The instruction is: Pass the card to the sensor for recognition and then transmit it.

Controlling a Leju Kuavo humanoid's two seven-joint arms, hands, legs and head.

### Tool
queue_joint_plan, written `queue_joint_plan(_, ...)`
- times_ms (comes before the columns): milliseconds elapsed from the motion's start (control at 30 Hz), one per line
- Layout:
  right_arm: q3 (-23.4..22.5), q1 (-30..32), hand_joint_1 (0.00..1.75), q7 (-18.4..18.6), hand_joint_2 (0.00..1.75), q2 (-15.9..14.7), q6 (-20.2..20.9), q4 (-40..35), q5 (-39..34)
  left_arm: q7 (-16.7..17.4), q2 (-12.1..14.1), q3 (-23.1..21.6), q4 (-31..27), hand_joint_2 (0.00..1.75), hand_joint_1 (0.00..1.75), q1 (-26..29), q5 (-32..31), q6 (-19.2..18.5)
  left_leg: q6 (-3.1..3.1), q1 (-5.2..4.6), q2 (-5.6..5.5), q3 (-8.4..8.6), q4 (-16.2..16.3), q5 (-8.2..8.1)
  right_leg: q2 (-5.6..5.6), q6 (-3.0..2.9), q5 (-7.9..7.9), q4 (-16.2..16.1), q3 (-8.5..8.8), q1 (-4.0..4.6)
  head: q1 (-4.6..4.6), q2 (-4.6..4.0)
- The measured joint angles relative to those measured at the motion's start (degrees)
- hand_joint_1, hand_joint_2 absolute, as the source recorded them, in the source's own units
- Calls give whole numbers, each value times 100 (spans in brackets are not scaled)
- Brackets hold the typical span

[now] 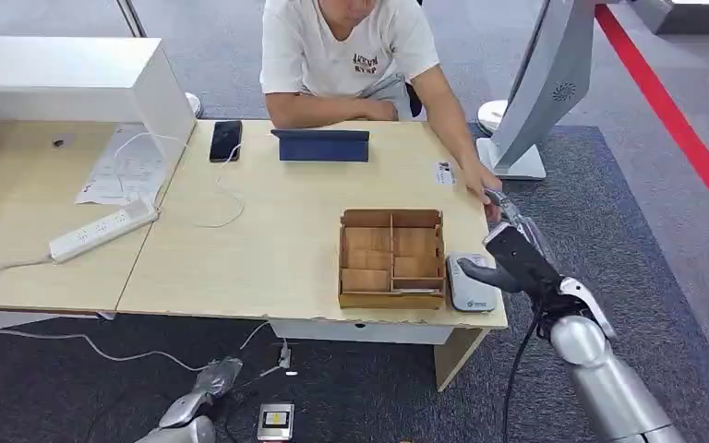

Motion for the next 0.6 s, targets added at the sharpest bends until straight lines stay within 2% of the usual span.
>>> queue_joint_plan(200,-4,378,0,90,175,-77,-250,-543,232,144,52,116,18,0,0,47,0,17,0,0,0,-1,0,0,0,0,0,0,0,0,0,0)
queue_joint_plan(400,2,731,0,194,175,-120,-734,-1025,1005,177,125,192,37,0,0,128,-124,-81,0,0,0,1,-2,-2,0,1,-3,-1,5,0,2,0)
queue_joint_plan(533,-44,1263,0,394,175,-285,-936,-1525,1668,-632,494,216,103,0,0,729,-59,-2,-8,1,35,26,-5,-31,21,-18,-23,-1,15,3,4,0)
queue_joint_plan(600,-98,1446,0,429,175,-372,-929,-1751,1766,-704,668,258,175,0,0,993,-11,0,-8,1,52,23,-5,-33,27,-19,-23,0,5,3,-2,0)
